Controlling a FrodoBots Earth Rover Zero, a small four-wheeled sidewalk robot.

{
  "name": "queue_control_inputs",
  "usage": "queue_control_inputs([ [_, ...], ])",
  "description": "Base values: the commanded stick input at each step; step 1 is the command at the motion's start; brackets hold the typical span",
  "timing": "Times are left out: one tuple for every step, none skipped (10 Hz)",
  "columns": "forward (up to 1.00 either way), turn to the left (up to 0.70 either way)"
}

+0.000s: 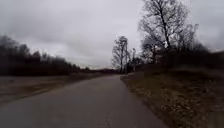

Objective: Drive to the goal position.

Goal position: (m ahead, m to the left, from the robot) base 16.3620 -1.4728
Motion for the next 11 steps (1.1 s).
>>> queue_control_inputs([
  [1.0, 0.0],
  [1.0, 0.0],
  [1.0, 0.0],
  [1.0, 0.0],
  [1.0, 0.0],
  [1.0, 0.0],
  [1.0, 0.0],
  [1.0, 0.0],
  [1.0, 0.0],
  [1.0, 0.0],
  [1.0, 0.0],
])
